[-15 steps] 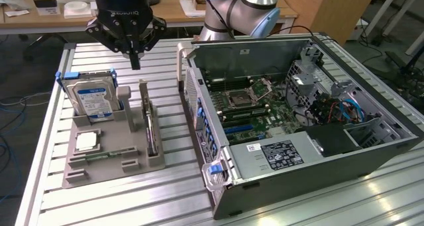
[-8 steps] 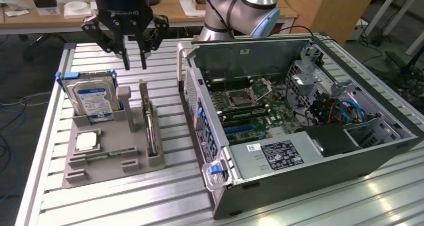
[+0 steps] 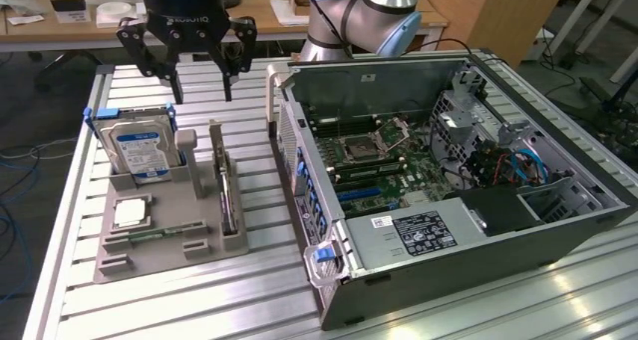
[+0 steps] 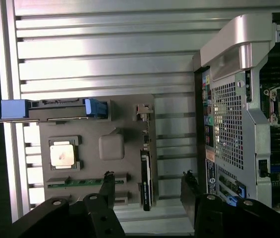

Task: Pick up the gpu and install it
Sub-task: 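Pick up the gpu and move the gpu toward the slot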

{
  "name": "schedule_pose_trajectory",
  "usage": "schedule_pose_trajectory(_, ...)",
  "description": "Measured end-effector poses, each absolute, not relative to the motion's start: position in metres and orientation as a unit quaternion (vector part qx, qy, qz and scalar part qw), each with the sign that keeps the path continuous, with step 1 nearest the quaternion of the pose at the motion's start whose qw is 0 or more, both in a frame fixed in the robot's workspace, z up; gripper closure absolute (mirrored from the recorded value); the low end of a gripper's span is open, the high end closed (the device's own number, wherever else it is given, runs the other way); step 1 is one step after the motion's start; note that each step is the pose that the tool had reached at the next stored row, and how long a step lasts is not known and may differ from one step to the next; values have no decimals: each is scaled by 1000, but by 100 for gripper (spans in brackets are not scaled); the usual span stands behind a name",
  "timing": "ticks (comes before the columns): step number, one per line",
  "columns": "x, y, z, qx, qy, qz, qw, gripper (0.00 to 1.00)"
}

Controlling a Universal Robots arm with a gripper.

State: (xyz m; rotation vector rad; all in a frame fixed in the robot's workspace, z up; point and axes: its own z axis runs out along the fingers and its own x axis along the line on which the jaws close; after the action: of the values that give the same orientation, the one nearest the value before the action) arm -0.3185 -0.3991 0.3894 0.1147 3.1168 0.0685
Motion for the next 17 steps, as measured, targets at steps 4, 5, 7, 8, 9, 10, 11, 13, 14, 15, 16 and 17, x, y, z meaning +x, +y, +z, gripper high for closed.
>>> schedule_pose_trajectory(4, -318, -400, 388, 27, 999, 21, 11, 35)
schedule_pose_trajectory(5, -318, -400, 388, 27, 999, 21, 11, 35)
schedule_pose_trajectory(7, -318, -402, 388, 27, 999, 21, 11, 35)
schedule_pose_trajectory(8, -318, -403, 388, 27, 999, 21, 11, 35)
schedule_pose_trajectory(9, -318, -404, 388, 27, 999, 21, 11, 35)
schedule_pose_trajectory(10, -318, -406, 388, 27, 999, 21, 11, 35)
schedule_pose_trajectory(11, -318, -407, 388, 27, 999, 21, 11, 35)
schedule_pose_trajectory(13, -318, -409, 387, 27, 999, 21, 11, 35)
schedule_pose_trajectory(14, -318, -409, 387, 27, 999, 21, 11, 35)
schedule_pose_trajectory(15, -318, -409, 387, 27, 999, 21, 11, 35)
schedule_pose_trajectory(16, -318, -409, 387, 27, 999, 21, 11, 35)
schedule_pose_trajectory(17, -318, -409, 387, 27, 999, 20, 11, 35)
